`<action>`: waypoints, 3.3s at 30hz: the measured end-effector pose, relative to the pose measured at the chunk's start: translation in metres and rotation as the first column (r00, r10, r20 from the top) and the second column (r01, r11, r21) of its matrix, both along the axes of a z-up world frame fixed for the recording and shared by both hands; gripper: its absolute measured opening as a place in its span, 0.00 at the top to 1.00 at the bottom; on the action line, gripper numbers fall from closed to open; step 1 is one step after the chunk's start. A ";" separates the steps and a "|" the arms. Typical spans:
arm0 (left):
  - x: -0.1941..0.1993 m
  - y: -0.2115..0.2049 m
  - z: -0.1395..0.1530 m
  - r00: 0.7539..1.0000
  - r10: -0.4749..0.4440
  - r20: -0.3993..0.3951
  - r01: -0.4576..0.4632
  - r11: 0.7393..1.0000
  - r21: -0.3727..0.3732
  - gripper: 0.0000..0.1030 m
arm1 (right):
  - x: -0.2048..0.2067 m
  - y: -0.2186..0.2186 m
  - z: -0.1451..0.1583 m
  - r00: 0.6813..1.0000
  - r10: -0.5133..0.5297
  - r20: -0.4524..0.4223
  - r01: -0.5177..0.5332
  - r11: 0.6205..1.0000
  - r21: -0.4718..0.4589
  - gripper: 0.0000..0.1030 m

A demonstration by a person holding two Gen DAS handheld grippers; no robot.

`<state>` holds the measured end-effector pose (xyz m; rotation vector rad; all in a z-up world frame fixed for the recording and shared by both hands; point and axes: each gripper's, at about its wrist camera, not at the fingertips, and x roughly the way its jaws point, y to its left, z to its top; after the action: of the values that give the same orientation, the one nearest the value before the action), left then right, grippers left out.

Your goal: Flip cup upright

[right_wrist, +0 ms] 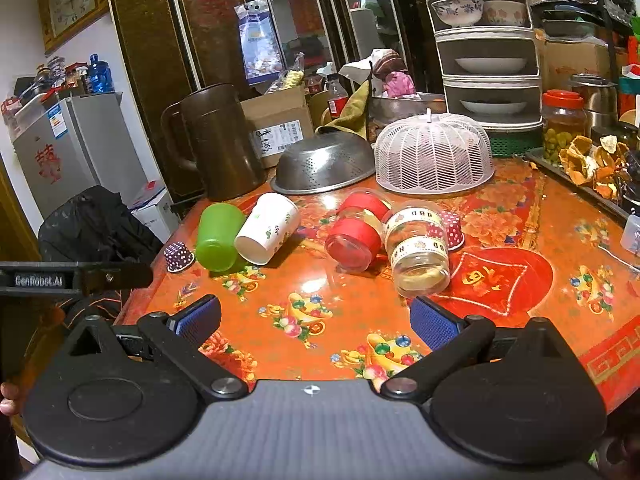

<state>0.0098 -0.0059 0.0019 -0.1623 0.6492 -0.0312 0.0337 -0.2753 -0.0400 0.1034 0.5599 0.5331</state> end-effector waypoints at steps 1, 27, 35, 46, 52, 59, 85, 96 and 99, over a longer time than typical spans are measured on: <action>0.007 -0.003 0.000 1.000 -0.017 -0.020 0.017 1.000 -0.014 0.00 | 0.000 -0.002 -0.001 1.000 -0.001 0.000 0.001 1.000 0.002 0.01; 0.216 -0.099 -0.048 0.928 -0.177 -0.328 0.192 0.981 0.013 0.17 | 0.002 -0.088 -0.018 0.995 -0.094 -0.045 0.097 0.992 0.086 0.01; 0.225 -0.103 -0.060 0.919 -0.183 -0.349 0.207 0.978 0.033 0.25 | 0.004 -0.094 -0.023 0.994 -0.098 -0.055 0.103 0.990 0.095 0.01; 0.197 -0.093 -0.040 0.934 -0.196 -0.299 0.220 0.974 0.048 0.43 | 0.005 -0.088 -0.025 0.995 -0.085 -0.055 0.090 0.991 0.097 0.01; 0.114 -0.059 0.034 0.971 -0.177 -0.162 0.192 0.978 0.083 0.43 | 0.006 -0.076 -0.024 0.998 -0.048 -0.048 0.053 0.992 0.117 0.01; 0.015 -0.022 0.060 0.992 -0.076 -0.102 0.084 0.994 0.076 0.43 | 0.003 -0.053 -0.029 0.998 0.001 -0.059 0.004 0.996 0.091 0.01; 0.011 -0.027 -0.075 0.953 -0.067 -0.295 0.001 0.975 -0.220 0.43 | 0.054 0.030 -0.033 0.862 0.184 -0.472 -0.096 0.974 0.206 0.01; 0.007 -0.019 -0.079 0.957 -0.081 -0.278 -0.001 0.959 -0.283 0.43 | 0.087 0.100 -0.049 0.746 0.204 -0.633 -0.177 0.978 0.106 0.17; 0.007 -0.016 -0.080 0.958 -0.089 -0.274 0.002 0.954 -0.300 0.43 | 0.089 0.107 -0.050 0.748 0.197 -0.634 -0.181 0.979 0.090 0.20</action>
<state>0.0169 -0.0214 -0.0778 -0.4484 0.9360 -0.1533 0.1230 -0.1685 -0.0899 0.2593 1.2525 0.7060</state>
